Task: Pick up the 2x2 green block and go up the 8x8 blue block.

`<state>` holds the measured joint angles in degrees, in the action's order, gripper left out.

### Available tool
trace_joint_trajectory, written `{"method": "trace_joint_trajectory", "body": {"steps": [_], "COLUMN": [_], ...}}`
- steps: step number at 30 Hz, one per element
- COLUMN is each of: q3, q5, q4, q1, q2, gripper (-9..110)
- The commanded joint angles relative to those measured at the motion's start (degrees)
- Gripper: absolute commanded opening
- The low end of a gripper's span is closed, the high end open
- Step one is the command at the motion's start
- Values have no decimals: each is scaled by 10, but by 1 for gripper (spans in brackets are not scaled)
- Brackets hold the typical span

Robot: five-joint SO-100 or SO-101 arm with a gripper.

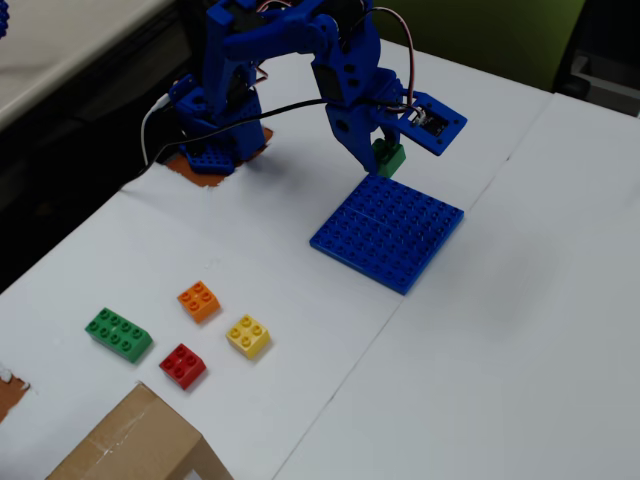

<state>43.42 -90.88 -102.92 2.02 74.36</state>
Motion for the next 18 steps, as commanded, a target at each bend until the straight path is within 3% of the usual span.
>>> {"method": "trace_joint_trajectory", "body": {"steps": [1,18], "q3": [-25,-25], "q5": [-4,-9], "q4": [-12,-12], "q1": [-4,-5], "q2": [4,1], "gripper": [0,0]}}
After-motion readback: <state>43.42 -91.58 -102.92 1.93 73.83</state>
